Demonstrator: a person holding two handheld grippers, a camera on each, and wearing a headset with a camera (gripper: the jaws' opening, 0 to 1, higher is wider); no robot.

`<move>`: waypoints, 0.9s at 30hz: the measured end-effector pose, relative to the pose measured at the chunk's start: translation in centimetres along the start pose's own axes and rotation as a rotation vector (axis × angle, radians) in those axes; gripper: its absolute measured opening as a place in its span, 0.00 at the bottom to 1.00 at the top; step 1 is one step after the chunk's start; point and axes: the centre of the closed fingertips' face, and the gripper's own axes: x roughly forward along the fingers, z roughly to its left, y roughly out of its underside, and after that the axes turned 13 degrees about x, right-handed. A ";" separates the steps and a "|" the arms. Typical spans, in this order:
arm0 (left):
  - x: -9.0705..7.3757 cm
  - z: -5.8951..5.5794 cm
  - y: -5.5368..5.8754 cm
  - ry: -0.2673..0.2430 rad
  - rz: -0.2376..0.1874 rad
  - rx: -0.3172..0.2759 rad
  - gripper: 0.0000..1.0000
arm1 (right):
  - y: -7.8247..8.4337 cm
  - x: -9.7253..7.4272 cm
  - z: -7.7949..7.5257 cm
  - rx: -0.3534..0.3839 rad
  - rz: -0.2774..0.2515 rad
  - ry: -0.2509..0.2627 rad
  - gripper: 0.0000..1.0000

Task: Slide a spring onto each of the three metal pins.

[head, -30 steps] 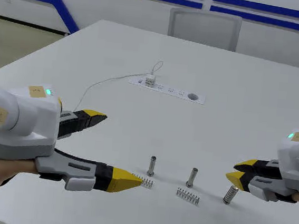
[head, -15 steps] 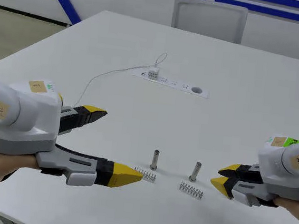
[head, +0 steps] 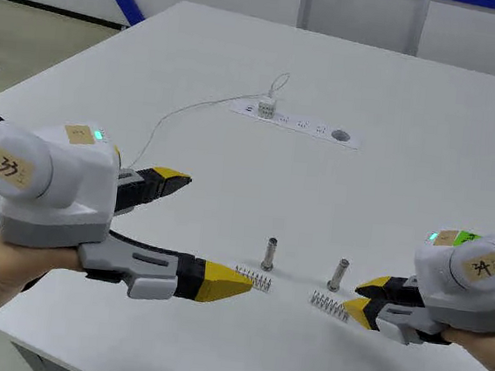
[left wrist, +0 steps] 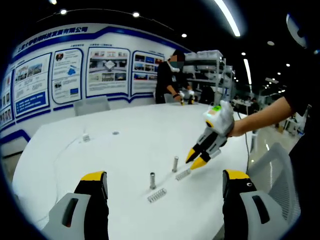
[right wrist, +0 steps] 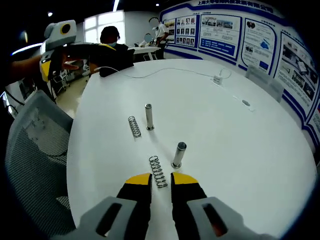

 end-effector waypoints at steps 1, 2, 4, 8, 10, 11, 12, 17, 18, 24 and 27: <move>0.0 0.0 0.1 0.000 0.002 -0.001 0.98 | 0.1 0.2 0.1 0.001 0.004 -0.007 0.16; 0.0 0.0 0.2 0.000 0.005 -0.001 0.98 | 0.1 0.4 0.2 0.000 0.007 -0.010 0.16; -0.1 0.1 0.5 -0.001 0.017 -0.003 0.97 | 0.3 0.7 0.2 -0.005 0.017 -0.015 0.16; -0.4 0.4 0.7 -0.013 0.015 -0.011 0.97 | 0.7 1.3 0.2 -0.012 0.035 -0.019 0.16; -0.7 0.5 0.7 -0.018 0.014 -0.016 0.97 | 0.9 1.5 0.2 -0.017 0.046 -0.023 0.15; -0.8 0.6 0.9 -0.021 0.018 -0.019 0.97 | 1.0 1.6 0.2 -0.020 0.051 -0.021 0.15; -0.9 0.7 0.9 -0.024 0.018 -0.021 0.97 | 1.1 1.6 0.2 -0.021 0.053 -0.022 0.15; -1.0 0.9 1.1 -0.030 0.019 -0.028 0.97 | 1.4 1.9 0.2 -0.018 0.065 -0.030 0.15; -1.0 0.8 1.1 -0.028 0.021 -0.027 0.97 | 1.5 2.0 0.2 -0.019 0.068 -0.033 0.15; -0.9 0.6 1.1 -0.022 0.022 -0.024 0.97 | 2.3 2.4 0.2 -0.031 0.097 -0.036 0.15; -1.0 0.8 1.3 -0.027 0.031 -0.018 0.97 | 2.3 2.3 0.2 -0.035 0.094 -0.040 0.14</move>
